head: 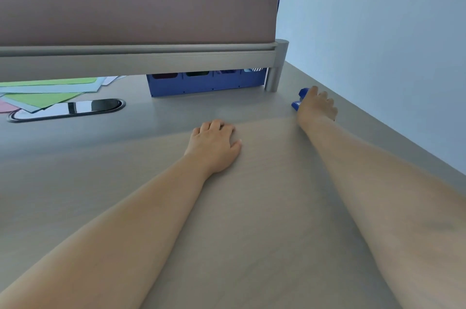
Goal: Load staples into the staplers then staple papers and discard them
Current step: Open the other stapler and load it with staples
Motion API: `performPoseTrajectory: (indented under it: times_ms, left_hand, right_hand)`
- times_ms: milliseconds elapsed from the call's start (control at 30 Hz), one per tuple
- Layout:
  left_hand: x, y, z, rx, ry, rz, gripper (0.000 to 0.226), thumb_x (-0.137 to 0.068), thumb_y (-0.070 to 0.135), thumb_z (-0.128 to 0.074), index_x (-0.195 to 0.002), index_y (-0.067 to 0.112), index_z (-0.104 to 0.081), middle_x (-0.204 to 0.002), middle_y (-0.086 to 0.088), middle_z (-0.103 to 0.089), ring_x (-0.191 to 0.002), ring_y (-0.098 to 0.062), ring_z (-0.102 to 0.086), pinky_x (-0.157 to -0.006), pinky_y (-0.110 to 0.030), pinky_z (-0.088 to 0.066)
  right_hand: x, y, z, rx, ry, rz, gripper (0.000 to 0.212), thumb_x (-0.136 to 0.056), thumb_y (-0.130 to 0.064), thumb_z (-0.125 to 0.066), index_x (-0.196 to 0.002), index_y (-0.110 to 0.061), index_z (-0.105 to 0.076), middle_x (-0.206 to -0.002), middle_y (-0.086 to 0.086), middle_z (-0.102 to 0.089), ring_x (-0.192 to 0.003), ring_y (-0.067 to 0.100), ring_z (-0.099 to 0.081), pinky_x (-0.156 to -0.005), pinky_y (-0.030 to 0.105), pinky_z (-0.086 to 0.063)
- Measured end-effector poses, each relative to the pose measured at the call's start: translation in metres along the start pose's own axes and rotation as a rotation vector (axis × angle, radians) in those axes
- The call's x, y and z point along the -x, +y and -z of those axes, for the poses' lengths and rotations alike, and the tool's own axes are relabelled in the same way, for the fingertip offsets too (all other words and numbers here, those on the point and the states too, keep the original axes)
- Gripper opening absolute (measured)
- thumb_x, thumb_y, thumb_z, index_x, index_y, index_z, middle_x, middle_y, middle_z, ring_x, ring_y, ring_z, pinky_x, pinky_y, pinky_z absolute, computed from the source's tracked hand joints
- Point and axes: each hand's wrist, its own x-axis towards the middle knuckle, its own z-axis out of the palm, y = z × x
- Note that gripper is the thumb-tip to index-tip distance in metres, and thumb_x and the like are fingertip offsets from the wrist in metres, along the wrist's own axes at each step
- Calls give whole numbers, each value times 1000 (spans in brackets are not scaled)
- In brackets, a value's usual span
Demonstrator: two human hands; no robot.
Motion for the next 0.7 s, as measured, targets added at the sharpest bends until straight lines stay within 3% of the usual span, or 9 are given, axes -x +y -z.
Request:
performPoseTrajectory:
  times_ms: [367, 433, 567, 633, 700]
  left_hand:
    - [-1, 1, 2, 28, 4, 29, 50, -90, 42, -37, -133, 17, -38, -142, -7, -39, -131, -28, -34, -109, -43, -26]
    - [2, 2, 6, 157, 27, 51, 57, -87, 38, -46, -137, 14, -33, -144, -9, -37, -133, -27, -33, -111, -42, -26]
    - [30, 2, 24, 690, 84, 73, 63, -81, 19, -64, -136, 14, -34, -143, -6, -38, -133, -19, -35, -106, -29, -30]
    - [52, 1, 34, 815, 59, 48, 52, -80, 18, -67, -128, 16, -45, -132, -2, -52, -123, -16, -47, -97, -26, -38]
    - [80, -4, 47, 796, 45, -4, 33, -80, 15, -67, -112, 18, -58, -111, 2, -64, -106, -11, -59, -91, -23, -44]
  right_hand:
    - [40, -16, 6, -92, -30, 261, 51, -83, -2, -52, -130, -7, -36, -128, 18, -44, -114, 36, -44, -89, 42, -41]
    - [60, -17, 13, -177, -64, 346, 50, -83, -2, -52, -130, -8, -38, -128, 17, -46, -113, 35, -46, -88, 38, -40]
    - [115, -20, 35, -344, -204, 585, 47, -84, -2, -55, -129, -6, -42, -129, 15, -49, -111, 27, -47, -79, 17, -26]
    - [145, -20, 46, -387, -231, 671, 47, -82, -1, -58, -127, -8, -46, -124, 12, -53, -100, 19, -46, -80, 17, -27]
    - [176, -25, 59, -425, -271, 733, 47, -81, 0, -59, -125, -11, -48, -118, 9, -57, -95, 16, -47, -83, 21, -31]
